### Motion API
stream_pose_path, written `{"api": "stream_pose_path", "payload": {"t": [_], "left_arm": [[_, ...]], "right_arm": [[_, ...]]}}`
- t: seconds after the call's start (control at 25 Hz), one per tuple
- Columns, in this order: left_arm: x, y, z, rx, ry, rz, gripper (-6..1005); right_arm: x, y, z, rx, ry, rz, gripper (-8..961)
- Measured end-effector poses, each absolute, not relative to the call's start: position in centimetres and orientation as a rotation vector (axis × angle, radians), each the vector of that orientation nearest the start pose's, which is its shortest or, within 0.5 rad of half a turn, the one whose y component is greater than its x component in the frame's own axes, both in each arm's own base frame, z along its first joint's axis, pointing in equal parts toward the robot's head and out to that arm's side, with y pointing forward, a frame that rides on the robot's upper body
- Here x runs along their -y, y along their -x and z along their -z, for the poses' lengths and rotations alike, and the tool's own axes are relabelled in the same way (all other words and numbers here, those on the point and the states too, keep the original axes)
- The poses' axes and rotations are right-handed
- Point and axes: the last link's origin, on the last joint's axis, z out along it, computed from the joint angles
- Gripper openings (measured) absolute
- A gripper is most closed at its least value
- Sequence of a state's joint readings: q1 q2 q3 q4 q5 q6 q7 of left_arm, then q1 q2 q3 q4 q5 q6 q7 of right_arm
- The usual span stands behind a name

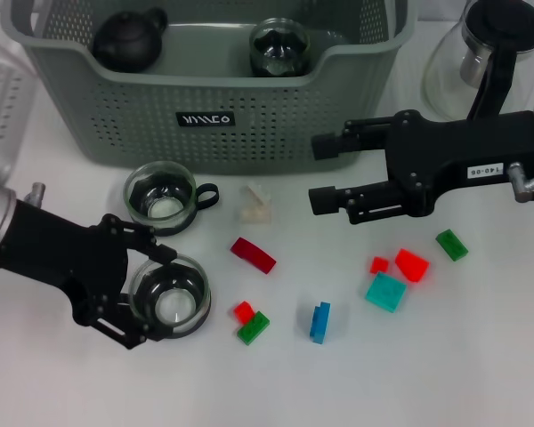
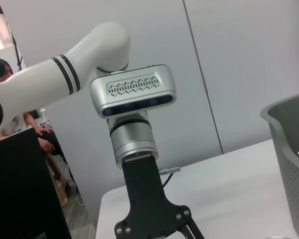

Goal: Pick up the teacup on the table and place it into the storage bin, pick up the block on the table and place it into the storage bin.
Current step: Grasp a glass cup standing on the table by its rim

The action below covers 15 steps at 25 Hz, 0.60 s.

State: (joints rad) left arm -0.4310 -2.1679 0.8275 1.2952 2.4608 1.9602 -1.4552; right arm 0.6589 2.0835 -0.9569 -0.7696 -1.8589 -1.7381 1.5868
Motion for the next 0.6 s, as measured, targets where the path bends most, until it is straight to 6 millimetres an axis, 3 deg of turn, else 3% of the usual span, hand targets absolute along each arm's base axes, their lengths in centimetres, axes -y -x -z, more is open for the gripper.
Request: {"api": "stream_pose_path", "payload": {"t": [0.6], "left_arm": [[-27.9, 21.2, -0.4, 0.199, 3.190, -0.458, 839]], "right_arm": [[-34.3, -16.9, 1.4, -0.460, 3.046, -0.804, 801]]}}
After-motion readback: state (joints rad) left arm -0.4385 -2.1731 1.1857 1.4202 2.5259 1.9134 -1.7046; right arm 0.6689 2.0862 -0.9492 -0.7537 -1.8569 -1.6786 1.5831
